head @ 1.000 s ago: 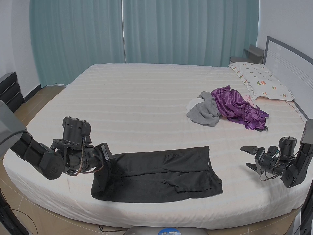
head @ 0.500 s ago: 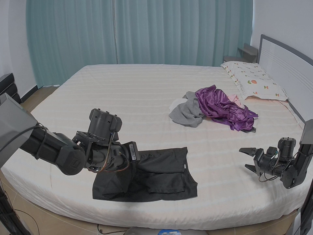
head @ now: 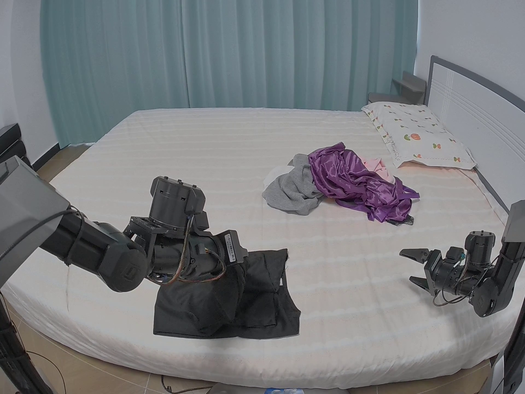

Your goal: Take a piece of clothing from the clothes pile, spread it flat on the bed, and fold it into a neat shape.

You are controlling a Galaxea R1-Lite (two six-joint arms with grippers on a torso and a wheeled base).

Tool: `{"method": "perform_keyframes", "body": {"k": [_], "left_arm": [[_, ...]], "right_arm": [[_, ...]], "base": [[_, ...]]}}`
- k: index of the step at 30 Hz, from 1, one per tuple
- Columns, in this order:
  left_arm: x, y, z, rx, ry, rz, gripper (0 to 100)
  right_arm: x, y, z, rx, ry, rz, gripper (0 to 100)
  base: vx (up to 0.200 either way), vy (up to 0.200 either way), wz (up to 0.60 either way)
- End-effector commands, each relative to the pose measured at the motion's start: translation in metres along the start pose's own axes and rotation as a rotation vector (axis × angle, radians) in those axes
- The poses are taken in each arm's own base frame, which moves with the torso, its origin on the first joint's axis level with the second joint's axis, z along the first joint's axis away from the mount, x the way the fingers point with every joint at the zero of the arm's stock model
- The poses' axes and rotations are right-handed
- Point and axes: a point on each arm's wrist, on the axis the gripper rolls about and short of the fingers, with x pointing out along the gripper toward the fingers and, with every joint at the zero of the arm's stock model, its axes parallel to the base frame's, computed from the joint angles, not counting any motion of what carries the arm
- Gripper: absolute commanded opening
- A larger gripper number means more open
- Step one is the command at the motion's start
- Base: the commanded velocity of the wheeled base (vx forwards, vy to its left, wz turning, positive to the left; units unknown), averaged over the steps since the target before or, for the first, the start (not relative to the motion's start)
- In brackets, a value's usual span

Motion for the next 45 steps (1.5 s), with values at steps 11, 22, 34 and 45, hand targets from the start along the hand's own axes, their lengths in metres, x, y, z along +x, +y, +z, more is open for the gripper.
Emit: {"method": "perform_keyframes", "body": {"k": [11, 22, 34, 45], "left_arm": [[0.007, 0.007, -0.002, -0.022, 0.011, 0.014, 0], [0.012, 0.012, -0.001, -0.055, 0.012, 0.021, 0], [0.022, 0.024, 0.002, -0.139, 0.050, 0.001, 100], [0.012, 0.020, 0.007, -0.199, 0.031, -0.017, 100]], "right_arm": [[0.001, -0.001, 0.000, 0.002, 0.002, -0.003, 100], [0.001, -0.002, -0.001, 0.003, 0.004, -0.005, 100], [0.002, -0.003, -0.001, 0.006, 0.007, -0.008, 100], [0.002, -0.004, -0.002, 0.009, 0.010, -0.012, 100]], "base": [[0.000, -0.036, 0.00], [0.000, -0.073, 0.00], [0.000, 0.000, 0.00], [0.000, 0.000, 0.00]]}}
